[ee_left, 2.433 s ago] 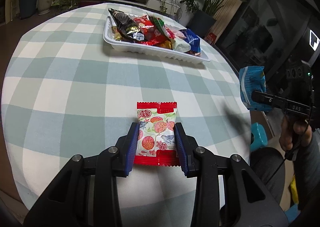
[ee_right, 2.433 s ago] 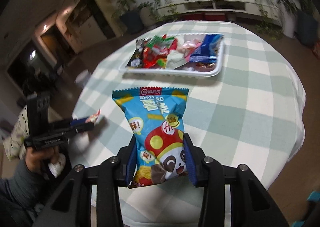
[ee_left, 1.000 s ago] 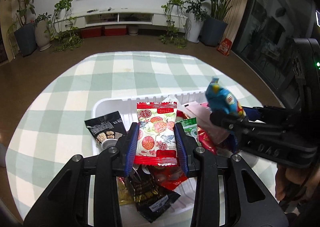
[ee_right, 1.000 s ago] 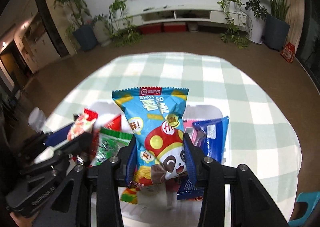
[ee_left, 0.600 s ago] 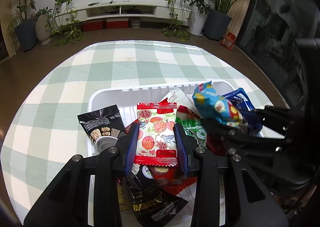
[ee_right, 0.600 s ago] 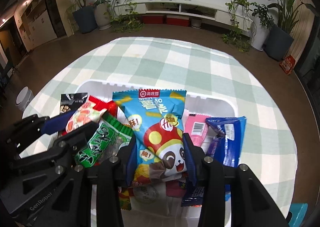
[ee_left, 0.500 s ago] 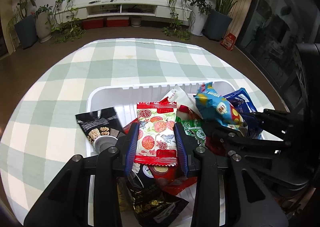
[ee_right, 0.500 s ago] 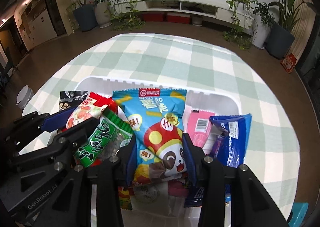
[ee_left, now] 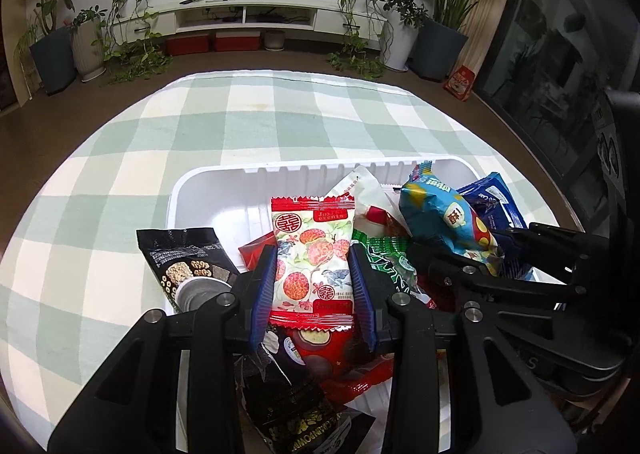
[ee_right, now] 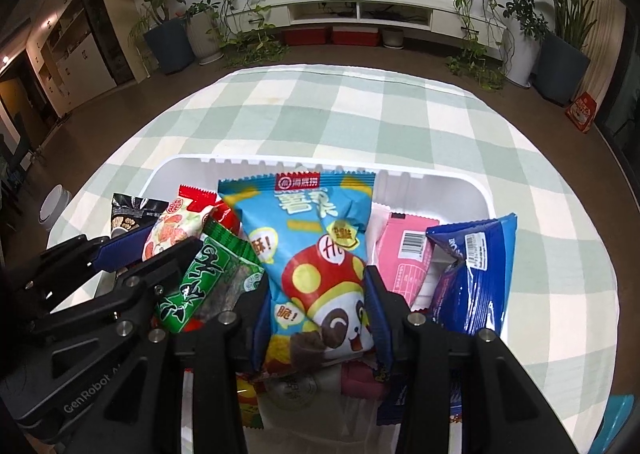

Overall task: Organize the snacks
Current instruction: 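Open both tools to drop the candy packet and panda bag into the tray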

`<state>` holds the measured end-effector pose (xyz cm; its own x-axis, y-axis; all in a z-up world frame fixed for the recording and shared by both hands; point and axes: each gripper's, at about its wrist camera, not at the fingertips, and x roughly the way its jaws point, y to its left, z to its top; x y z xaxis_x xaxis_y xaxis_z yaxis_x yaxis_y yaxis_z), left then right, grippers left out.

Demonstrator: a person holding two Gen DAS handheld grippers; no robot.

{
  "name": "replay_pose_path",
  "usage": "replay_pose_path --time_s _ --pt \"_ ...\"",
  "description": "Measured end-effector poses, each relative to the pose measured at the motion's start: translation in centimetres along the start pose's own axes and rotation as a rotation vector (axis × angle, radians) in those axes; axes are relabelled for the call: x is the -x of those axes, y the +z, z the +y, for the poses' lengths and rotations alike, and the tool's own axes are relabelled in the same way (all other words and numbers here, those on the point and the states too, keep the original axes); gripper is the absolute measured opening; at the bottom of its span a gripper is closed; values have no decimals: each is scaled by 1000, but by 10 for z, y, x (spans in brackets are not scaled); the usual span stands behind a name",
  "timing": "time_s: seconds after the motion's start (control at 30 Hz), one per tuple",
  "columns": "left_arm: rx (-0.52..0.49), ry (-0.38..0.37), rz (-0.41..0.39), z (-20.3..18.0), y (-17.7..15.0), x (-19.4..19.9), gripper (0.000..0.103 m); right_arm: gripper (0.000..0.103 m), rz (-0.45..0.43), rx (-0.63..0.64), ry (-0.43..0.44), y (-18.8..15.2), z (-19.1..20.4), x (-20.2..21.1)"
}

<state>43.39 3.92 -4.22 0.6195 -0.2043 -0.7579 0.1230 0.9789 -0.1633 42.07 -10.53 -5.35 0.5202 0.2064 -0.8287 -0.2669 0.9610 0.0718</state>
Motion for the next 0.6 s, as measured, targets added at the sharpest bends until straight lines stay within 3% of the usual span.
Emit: replay_pose_path --time_s 0.23,0.47,0.6 --pt "31 47 -27 5 2 3 64 46 -40 32 -37 -1 2 16" --pt "18 51 -38 0 1 10 67 48 -48 51 -45 -1 1 26" --pt "18 56 -47 1 -1 16 74 51 -48 44 -37 -3 -2 29"
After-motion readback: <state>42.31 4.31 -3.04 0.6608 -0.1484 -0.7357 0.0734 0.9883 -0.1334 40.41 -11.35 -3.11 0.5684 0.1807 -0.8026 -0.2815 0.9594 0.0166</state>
